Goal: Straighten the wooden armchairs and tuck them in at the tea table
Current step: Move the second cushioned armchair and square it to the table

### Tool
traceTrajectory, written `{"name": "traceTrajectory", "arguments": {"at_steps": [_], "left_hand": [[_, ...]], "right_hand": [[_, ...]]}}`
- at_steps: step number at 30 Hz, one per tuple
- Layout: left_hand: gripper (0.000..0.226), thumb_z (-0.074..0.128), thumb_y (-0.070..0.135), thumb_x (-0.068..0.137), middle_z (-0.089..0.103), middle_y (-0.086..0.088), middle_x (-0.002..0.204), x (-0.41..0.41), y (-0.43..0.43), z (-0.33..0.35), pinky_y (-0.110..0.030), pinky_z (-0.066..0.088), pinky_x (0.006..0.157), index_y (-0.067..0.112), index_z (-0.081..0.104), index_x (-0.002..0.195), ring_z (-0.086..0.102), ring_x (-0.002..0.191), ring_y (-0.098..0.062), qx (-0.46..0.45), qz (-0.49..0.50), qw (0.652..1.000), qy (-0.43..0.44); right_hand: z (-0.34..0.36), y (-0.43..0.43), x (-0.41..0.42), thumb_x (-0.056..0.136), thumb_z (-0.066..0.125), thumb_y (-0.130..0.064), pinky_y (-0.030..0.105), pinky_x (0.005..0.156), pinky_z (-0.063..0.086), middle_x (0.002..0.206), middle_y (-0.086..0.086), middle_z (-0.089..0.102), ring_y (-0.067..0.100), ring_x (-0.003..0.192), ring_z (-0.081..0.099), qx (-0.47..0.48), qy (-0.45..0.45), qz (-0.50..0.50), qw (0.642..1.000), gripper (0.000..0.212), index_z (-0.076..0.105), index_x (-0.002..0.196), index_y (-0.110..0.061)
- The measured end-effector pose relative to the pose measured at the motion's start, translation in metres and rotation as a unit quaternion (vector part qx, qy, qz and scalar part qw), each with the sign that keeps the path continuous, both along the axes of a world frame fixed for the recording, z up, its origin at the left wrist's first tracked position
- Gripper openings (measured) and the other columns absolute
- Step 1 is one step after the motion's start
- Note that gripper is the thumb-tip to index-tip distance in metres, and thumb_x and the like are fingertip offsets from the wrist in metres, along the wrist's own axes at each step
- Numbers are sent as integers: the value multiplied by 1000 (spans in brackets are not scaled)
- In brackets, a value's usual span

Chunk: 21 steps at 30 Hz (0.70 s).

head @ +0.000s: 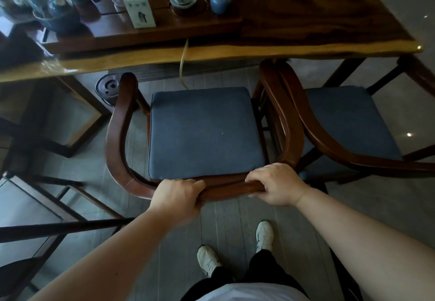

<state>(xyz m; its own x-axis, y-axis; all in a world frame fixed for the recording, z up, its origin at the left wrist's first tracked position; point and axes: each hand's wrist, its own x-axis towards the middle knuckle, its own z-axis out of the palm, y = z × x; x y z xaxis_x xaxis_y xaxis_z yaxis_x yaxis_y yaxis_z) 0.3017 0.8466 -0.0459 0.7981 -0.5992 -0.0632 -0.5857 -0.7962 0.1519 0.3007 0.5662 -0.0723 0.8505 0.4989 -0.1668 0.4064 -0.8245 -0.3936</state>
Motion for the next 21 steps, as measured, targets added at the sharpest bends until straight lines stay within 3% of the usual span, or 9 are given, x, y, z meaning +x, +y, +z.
{"name": "traceTrajectory", "arguments": {"at_steps": [5, 16, 18, 21], "left_hand": [[37, 84, 35, 44, 57, 7, 51, -1, -2, 0, -22, 26, 41, 23, 54, 62, 54, 40, -21, 17, 12, 1000, -7], [35, 84, 30, 39, 53, 7, 46, -2, -3, -2, -19, 23, 40, 23, 57, 59, 51, 37, -20, 31, 51, 998, 5], [27, 79, 33, 55, 61, 7, 58, -3, -4, -2, -23, 30, 45, 24, 60, 72, 59, 50, -21, 35, 46, 998, 9], [23, 54, 43, 81, 66, 6, 88, -4, -6, 7, -29, 40, 58, 26, 53, 97, 63, 80, -21, 72, 58, 993, 71]], "right_hand": [[6, 1, 1, 79, 73, -47, 37, 81, 50, 102, -5, 73, 23, 95, 68, -9, 27, -4, 1000, 36, 67, 107, -24], [17, 6, 0, 82, 72, -44, 38, 86, 51, 105, 0, 72, 24, 100, 66, -40, 84, -31, 995, 35, 69, 108, -22], [18, 5, 1, 83, 72, -42, 37, 88, 50, 106, 0, 72, 23, 101, 65, -40, 95, -30, 994, 34, 69, 109, -21], [21, 5, 0, 83, 71, -46, 38, 96, 45, 117, -1, 69, 22, 111, 61, -52, 90, -27, 994, 45, 63, 120, -21]]}}
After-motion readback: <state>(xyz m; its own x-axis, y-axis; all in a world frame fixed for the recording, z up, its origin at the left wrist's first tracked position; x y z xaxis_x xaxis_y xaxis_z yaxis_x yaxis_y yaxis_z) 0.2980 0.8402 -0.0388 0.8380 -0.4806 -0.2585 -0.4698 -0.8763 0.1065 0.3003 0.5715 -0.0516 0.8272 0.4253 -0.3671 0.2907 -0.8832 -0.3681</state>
